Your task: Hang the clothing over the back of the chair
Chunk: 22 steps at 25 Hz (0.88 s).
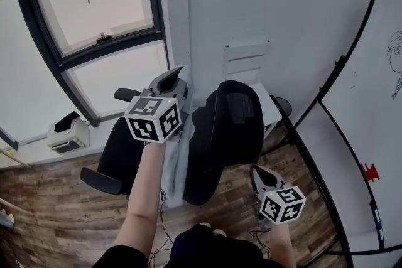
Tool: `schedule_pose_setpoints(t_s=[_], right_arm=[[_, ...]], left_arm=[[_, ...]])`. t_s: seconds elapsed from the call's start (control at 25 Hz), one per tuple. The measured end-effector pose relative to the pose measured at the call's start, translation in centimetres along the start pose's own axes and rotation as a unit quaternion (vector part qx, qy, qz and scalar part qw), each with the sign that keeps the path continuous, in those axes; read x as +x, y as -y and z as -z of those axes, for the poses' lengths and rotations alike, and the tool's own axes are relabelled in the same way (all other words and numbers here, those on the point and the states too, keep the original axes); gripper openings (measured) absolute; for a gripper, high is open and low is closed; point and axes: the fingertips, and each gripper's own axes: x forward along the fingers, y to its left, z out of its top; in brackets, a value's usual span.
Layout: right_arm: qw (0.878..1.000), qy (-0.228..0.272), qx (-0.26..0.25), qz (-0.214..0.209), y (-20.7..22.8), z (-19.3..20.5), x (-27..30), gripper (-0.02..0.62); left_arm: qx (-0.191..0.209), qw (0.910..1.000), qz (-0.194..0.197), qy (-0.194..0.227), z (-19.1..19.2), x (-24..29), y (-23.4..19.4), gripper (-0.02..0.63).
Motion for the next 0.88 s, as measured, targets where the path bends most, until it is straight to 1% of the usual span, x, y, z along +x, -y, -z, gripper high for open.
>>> schedule_pose_setpoints(t_s=[0.32,0.6,0.88], right_arm=[[1.0,0.009,0.005,0.007,0.3,-0.1,-0.6,0.0],[1.0,0.015,0.013,0.024,0.7,0.8,-1.8,0.0],[0.999,0.027,0.019,0.035,1.8,1.4,-3.6,0.0]], left_arm=[[0.014,0.999,0.031,0.03,-3.3,1.5,2.6,0.008],[0.02,0.9979,0.058,0.021,-2.1,1.6,4.9,0.008],[0.027,0.9957,0.087,0.017,-1.6,2.3,8.9,0.008]])
